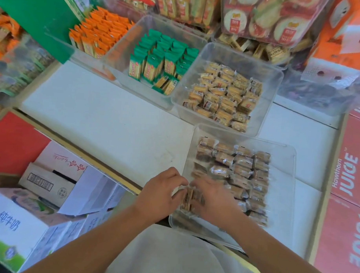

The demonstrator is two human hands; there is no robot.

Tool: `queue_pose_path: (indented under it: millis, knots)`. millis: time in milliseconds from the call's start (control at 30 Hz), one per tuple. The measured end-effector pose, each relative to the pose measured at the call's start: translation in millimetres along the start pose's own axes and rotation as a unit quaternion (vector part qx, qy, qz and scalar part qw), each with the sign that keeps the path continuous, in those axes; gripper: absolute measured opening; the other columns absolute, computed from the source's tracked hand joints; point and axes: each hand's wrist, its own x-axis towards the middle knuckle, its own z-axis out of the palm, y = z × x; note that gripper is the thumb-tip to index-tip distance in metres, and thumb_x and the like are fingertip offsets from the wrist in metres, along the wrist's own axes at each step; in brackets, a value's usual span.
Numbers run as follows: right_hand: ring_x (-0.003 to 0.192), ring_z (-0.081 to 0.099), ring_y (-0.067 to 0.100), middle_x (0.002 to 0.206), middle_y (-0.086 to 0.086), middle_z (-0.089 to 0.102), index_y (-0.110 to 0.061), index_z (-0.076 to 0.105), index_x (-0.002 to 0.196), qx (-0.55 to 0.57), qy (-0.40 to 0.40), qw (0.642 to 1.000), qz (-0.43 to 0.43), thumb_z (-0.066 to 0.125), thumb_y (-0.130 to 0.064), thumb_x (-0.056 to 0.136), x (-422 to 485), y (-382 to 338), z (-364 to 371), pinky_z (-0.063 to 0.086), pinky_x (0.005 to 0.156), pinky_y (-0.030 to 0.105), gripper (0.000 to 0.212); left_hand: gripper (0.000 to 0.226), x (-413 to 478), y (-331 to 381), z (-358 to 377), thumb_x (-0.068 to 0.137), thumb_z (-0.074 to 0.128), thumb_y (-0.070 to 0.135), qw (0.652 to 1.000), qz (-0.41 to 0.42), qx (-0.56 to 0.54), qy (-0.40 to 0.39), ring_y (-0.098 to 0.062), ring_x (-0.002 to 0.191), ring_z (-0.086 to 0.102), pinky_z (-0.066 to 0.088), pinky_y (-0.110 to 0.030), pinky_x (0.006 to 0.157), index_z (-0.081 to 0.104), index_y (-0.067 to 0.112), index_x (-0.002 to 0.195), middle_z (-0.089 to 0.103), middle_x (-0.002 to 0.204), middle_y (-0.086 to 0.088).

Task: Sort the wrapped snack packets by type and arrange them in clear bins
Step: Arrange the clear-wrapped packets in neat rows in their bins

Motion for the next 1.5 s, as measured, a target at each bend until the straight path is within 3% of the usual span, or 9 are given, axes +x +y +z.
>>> queue_pose_path:
  millis: [100,233,433,600,767,967,1067,1267,1500]
  knots:
    - [0.118,0.052,0.024,0.124,-0.002,0.051,-0.023,0.054,0.133,0.012,-0.095,0.995,0.017,0.062,-0.027,0.084,12,-3,27,0.054,0.087,0.042,0.050,0.018,-3,-1,-1,0.096,0.068,0.030,0.999,-0.012,-0.029,-0.018,-0.008,0.081,0.056,0.046,-0.011,0.068,0.068,0.032,0.113,0.050,0.105,0.017]
    - [0.135,0.040,0.025,0.139,-0.002,0.045,-0.025,0.044,0.144,-0.059,-0.069,0.995,0.031,0.062,-0.029,0.088,19,-4,37,0.053,0.094,0.040,0.059,0.022,-7,-5,-2,0.097,0.066,0.030,0.998,-0.020,-0.038,-0.039,-0.006,0.086,0.058,0.041,-0.005,0.069,0.064,0.035,0.118,0.047,0.108,0.020]
    - [0.135,0.046,0.020,0.153,-0.007,0.044,-0.040,0.026,0.156,-0.018,-0.172,0.981,0.085,0.073,-0.037,0.085,22,14,27,0.047,0.105,0.041,0.085,0.024,-13,-1,-5,0.099,0.064,0.030,0.998,-0.011,-0.028,-0.050,-0.007,0.089,0.060,0.055,-0.021,0.075,0.065,0.030,0.123,0.049,0.111,0.016]
    - [0.108,0.056,0.017,0.131,-0.006,0.046,-0.038,0.037,0.147,0.049,-0.204,0.976,0.064,0.068,-0.003,0.080,24,13,14,0.053,0.087,0.033,0.081,0.024,-15,4,-9,0.100,0.062,0.029,0.999,0.001,-0.009,-0.054,-0.007,0.089,0.058,0.054,-0.024,0.075,0.065,0.029,0.124,0.049,0.111,0.014]
    - [0.124,0.052,0.021,0.135,-0.002,0.050,-0.034,0.032,0.155,-0.023,-0.245,0.969,0.010,0.073,-0.003,0.077,14,26,-7,0.052,0.093,0.033,0.094,0.023,-15,13,-2,0.076,0.081,0.010,0.985,0.098,0.137,-0.030,-0.014,0.087,0.049,0.052,-0.031,0.060,0.071,0.017,0.096,0.056,0.095,0.003]
    - [0.111,0.054,0.021,0.115,-0.002,0.057,-0.023,0.065,0.121,-0.101,-0.161,0.980,-0.057,0.064,-0.005,0.084,1,44,-10,0.052,0.080,0.036,0.042,0.025,2,37,28,0.066,0.079,0.003,0.953,0.138,0.244,-0.118,-0.022,0.091,0.060,0.054,-0.030,0.060,0.074,0.014,0.087,0.064,0.089,-0.001]
    - [0.104,0.057,0.021,0.110,-0.003,0.057,-0.022,0.064,0.109,-0.115,-0.088,0.988,-0.057,0.068,-0.017,0.085,-7,54,-4,0.052,0.076,0.034,0.025,0.018,9,44,42,0.083,0.068,0.008,0.926,0.084,0.322,-0.176,-0.026,0.106,0.053,0.052,-0.035,0.081,0.069,0.012,0.100,0.064,0.100,-0.007]
    - [0.085,0.068,0.022,0.086,-0.006,0.071,-0.025,0.066,0.085,-0.143,0.049,0.986,-0.072,0.088,-0.025,0.064,-16,57,-11,0.054,0.072,0.034,0.030,0.031,30,56,71,0.096,0.057,0.016,0.906,-0.021,0.371,-0.203,-0.032,0.103,0.057,0.044,-0.040,0.080,0.051,0.005,0.125,0.064,0.114,-0.016]
    - [0.087,0.064,0.020,0.094,-0.004,0.063,-0.023,0.069,0.101,-0.103,0.081,0.988,-0.088,0.088,-0.025,0.069,-6,70,-16,0.056,0.073,0.035,0.038,0.041,52,64,67,0.093,0.064,0.007,0.915,-0.066,0.338,-0.210,-0.031,0.103,0.062,0.045,-0.038,0.073,0.047,0.011,0.130,0.062,0.112,-0.013]
